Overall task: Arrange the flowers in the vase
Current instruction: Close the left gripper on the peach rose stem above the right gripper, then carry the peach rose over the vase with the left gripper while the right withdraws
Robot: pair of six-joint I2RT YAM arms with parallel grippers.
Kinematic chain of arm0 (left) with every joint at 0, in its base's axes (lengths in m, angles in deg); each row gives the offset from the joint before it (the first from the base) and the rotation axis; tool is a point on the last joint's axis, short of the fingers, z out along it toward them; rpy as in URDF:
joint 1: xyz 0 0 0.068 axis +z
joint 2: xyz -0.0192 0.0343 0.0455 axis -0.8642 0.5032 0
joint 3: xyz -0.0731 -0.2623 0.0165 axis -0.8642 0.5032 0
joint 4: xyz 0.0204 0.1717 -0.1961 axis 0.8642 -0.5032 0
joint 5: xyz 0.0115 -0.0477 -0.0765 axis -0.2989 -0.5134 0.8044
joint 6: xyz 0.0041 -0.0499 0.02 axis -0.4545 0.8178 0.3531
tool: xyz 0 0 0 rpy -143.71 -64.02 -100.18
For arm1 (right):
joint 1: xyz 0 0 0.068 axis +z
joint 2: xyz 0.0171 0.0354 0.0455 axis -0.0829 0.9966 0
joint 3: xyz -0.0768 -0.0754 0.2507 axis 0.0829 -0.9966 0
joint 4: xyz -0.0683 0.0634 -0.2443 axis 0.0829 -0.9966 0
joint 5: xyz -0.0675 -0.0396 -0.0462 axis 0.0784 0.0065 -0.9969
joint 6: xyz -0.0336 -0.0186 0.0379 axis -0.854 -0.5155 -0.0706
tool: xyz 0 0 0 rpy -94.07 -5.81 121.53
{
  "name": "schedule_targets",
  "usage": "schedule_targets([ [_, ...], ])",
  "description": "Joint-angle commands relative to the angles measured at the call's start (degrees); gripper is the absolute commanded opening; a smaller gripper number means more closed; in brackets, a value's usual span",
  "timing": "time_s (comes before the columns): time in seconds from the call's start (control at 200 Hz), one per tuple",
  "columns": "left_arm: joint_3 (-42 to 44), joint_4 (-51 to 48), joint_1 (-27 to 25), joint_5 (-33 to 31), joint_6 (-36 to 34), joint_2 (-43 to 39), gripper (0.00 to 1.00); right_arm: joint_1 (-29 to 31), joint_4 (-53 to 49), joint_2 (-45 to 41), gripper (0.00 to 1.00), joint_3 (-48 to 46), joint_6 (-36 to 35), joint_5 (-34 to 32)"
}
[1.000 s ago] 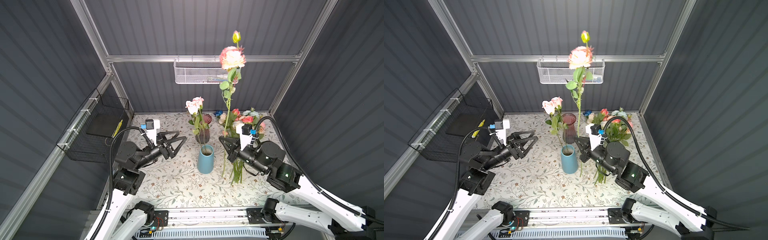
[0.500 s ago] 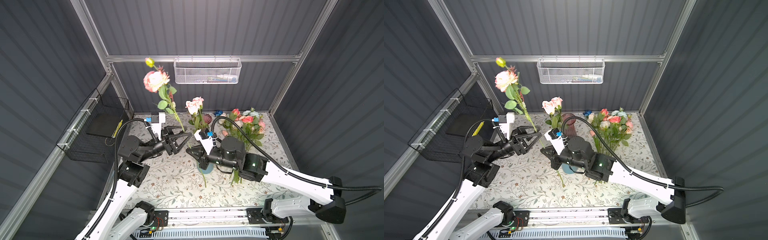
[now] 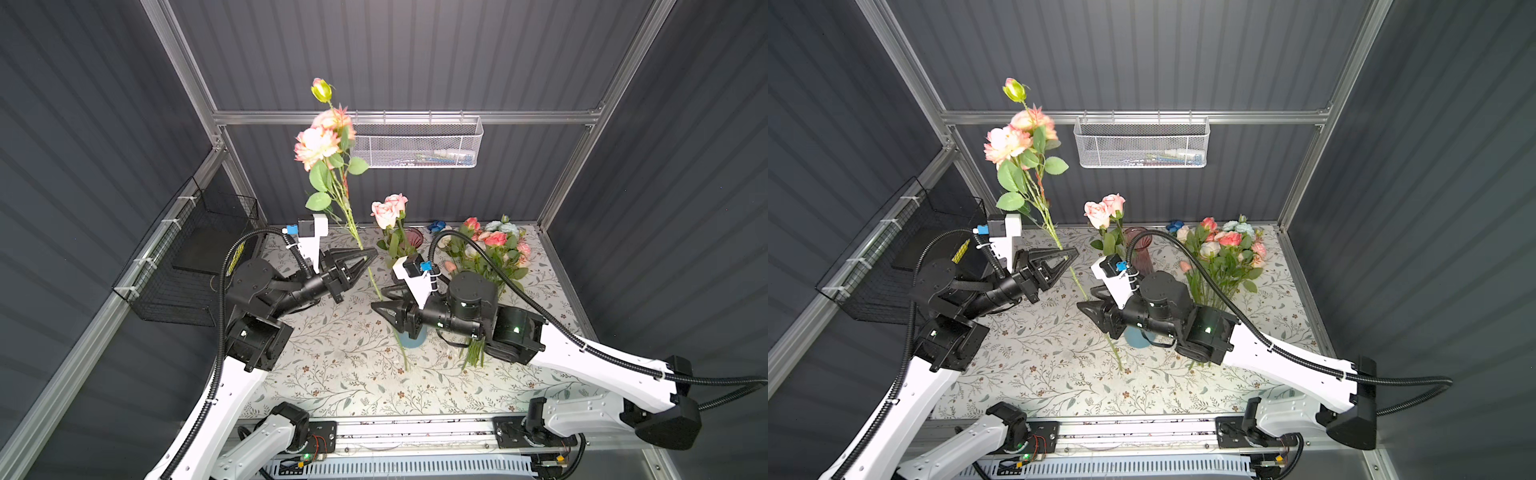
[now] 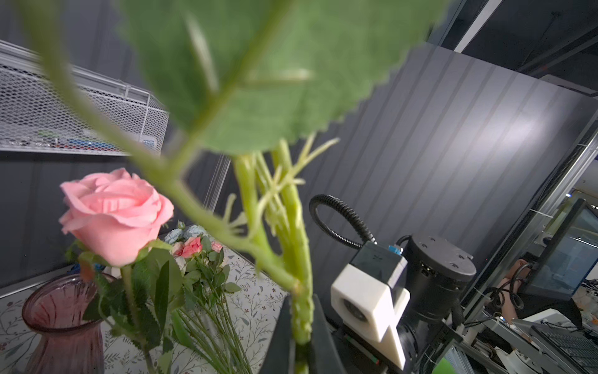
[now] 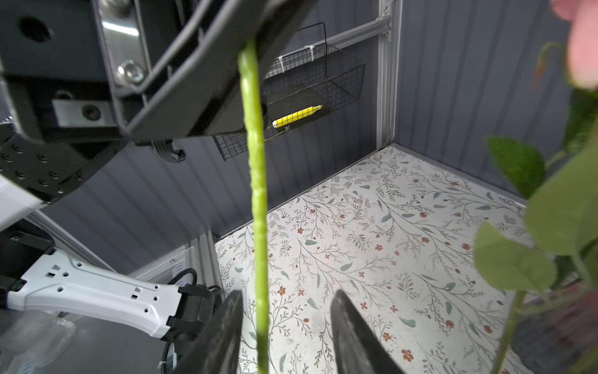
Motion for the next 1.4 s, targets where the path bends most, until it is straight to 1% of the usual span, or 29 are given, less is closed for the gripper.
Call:
schedule_targets([
  [0.0, -5.0, 2.0, -0.2, -0.6, -1.9, 2.0, 0.0, -0.5, 0.2, -6.7, 0.58, -2.5, -2.9, -5.5],
  [0.09, -8.6, 2.7, -0.2, -1.2, -3.5, 3.9, 0.0, -1.4, 0.3, -13.3, 0.61, -4.9, -4.1, -9.4],
  [0.19, -11.7, 3.0, -0.4, -2.4, -5.7, 6.5, 0.0, -2.3, -1.1, -18.9, 0.61, -6.2, -5.2, -12.5],
  [0.275, -12.2, 5.6, -0.7, -3.6, -6.1, 8.3, 0.0, -2.4, -2.6, -22.0, 0.6, -6.6, -6.0, -14.8],
  [0.44, -14.0, 7.9, -1.9, -6.2, -9.0, 11.8, 0.0, -2.5, -4.1, -25.9, 0.58, -7.3, -6.5, -16.6],
  [0.645, -14.1, 7.8, -4.3, -9.0, -14.1, 15.1, 0.0, -2.5, -5.4, -28.0, 0.57, -7.7, -7.1, -17.8],
  [0.67, -16.1, 7.5, -4.6, -9.3, -14.7, 15.6, 0.0, -2.5, -5.5, -28.2, 0.57, -7.6, -7.2, -17.9],
  [0.795, -17.0, 5.7, -6.5, -11.2, -18.4, 17.3, 0.0, -2.5, -6.0, -28.8, 0.57, -7.7, -7.4, -18.0],
  [1.01, -15.8, 1.2, -9.4, -14.5, -24.2, 17.0, 0.0, -2.5, -6.2, -29.1, 0.56, -8.1, -7.5, -18.5],
  [1.111, -15.8, -0.9, -11.7, -17.2, -27.4, 16.7, 0.0, -2.5, -5.8, -29.0, 0.56, -8.3, -7.7, -18.4],
  [1.296, -15.3, -4.4, -13.0, -19.0, -28.5, 16.8, 0.0, -2.5, -5.5, -29.5, 0.57, -9.0, -7.3, -18.4],
  [1.396, -15.4, -7.1, -13.6, -19.0, -29.4, 17.2, 0.0, -2.5, -5.4, -29.9, 0.57, -9.5, -7.1, -18.5],
])
